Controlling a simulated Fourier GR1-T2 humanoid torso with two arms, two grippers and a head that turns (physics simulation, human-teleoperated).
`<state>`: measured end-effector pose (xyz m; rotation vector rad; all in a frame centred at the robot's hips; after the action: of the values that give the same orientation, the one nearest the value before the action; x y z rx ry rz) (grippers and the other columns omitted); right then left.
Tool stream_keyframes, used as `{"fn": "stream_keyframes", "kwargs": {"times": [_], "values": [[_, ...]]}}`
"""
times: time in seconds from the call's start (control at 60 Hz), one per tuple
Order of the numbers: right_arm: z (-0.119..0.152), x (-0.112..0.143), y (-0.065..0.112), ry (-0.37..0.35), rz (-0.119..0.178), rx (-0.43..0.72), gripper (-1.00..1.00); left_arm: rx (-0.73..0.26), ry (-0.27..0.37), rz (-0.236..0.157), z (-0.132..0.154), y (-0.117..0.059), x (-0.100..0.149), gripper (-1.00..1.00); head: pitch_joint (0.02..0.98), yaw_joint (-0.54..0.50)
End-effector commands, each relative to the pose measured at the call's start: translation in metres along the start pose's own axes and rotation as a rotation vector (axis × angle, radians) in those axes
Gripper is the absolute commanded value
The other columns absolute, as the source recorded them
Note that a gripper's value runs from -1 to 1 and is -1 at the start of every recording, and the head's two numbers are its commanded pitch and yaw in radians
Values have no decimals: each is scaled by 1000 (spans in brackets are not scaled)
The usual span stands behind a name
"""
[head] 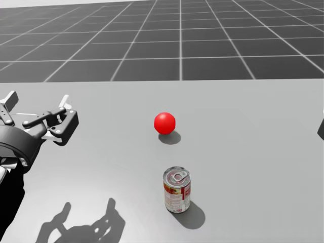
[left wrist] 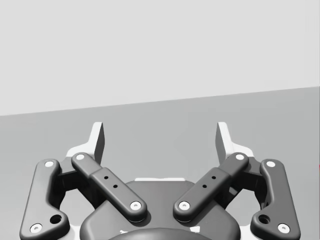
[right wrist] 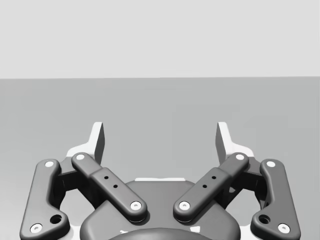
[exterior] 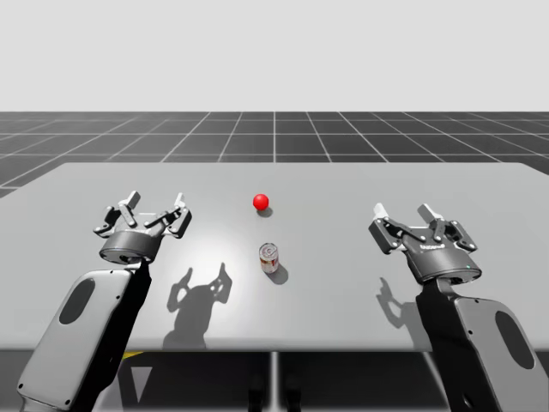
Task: Watch the red light. When it turns green, pick up the object.
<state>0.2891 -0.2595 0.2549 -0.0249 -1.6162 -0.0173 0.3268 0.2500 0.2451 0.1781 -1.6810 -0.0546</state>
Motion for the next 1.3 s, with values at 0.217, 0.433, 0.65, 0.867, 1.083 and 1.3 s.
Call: {"fn": "stream_keyframes", "kwargs": {"times": [0.217,0.433,0.65,0.867,1.083,1.3], "values": [[0,0,0,-5,12,-8,-1000,-3,2,-3,0,-1,0,-1000,609,81],[0,0,1,-5,13,-9,-1000,-5,3,-2,0,-1,0,-1000,609,80],[0,0,1,-5,15,-11,-1000,-6,3,-2,0,-1,0,-1000,611,74],[0,0,1,-4,15,-11,-1000,-6,2,-9,0,-1,-1,-1000,613,73],[0,0,0,-3,16,-13,-1000,-6,2,-9,1,-1,-1,-1000,616,75],[0,-1,0,-3,16,-14,-1000,-6,3,-9,1,-1,-1,-1000,620,72]]}}
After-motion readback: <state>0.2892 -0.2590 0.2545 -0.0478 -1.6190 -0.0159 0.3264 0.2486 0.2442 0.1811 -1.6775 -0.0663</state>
